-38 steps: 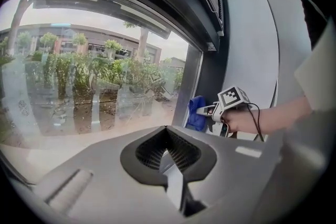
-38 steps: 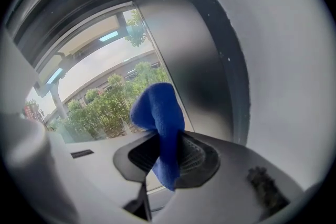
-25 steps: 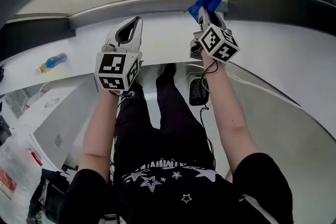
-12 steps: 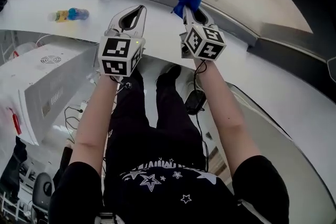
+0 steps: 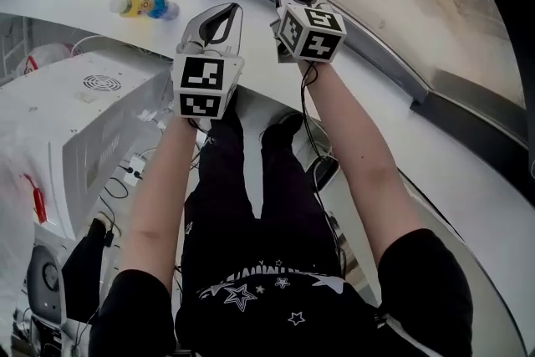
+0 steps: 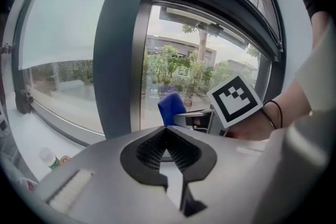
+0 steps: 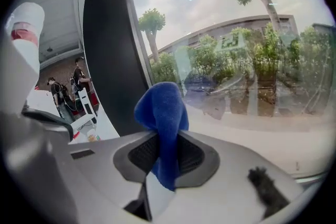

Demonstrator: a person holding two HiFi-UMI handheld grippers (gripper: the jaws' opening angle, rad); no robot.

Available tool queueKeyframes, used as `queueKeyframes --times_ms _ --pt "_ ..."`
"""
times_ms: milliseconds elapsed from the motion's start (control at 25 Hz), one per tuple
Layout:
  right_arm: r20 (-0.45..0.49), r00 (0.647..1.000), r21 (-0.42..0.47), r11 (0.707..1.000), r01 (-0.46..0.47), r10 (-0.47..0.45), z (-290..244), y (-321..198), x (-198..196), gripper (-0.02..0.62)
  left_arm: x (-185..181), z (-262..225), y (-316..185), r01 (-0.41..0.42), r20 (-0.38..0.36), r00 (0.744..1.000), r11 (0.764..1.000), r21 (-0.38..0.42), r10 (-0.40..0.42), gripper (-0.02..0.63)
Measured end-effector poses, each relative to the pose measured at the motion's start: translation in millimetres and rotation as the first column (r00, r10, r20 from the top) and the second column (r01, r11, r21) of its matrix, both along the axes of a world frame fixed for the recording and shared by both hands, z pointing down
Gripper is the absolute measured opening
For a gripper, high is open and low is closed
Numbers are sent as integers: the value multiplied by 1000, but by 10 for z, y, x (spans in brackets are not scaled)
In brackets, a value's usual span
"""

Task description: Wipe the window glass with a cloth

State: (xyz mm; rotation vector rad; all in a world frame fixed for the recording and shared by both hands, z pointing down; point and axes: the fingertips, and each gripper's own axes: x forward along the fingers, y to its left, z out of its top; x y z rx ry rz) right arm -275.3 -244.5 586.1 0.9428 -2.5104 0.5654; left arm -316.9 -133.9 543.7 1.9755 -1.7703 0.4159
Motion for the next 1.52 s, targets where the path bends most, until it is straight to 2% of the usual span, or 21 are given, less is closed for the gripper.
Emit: queueKeyframes --times_ms 160,280,440,600,880,1160,1360,1520 --pt "-6 1000 3 1000 9 -9 136 -24 -431 77 -282 59 -12 20 -29 999 1000 -1 -20 9" --pt "-18 999 -14 999 -28 28 259 -119 -563 77 -404 81 -38 31 -39 999 1000 -5 -31 9" --pt "-49 997 -11 998 -62 62 399 -251 -600 77 -454 106 -56 26 -52 998 1000 -3 -26 9" --pt "-78 993 0 997 -83 83 492 -283 -434 77 -374 176 -35 5 -47 999 1000 -17 -6 9" --pt "-112 979 -22 984 -174 171 656 -312 368 77 3 228 -84 -25 -41 999 999 -43 24 9" --pt "-135 955 -15 963 -270 266 677 -365 1501 77 826 250 -296 -150 -42 988 987 -53 148 9" --pt "-156 918 -17 928 -373 366 695 -380 2381 77 1452 267 -397 -232 -36 972 970 -69 230 9" --pt "-157 868 -24 876 -481 472 696 -368 3138 77 1959 285 -463 -304 -34 953 949 -84 302 9"
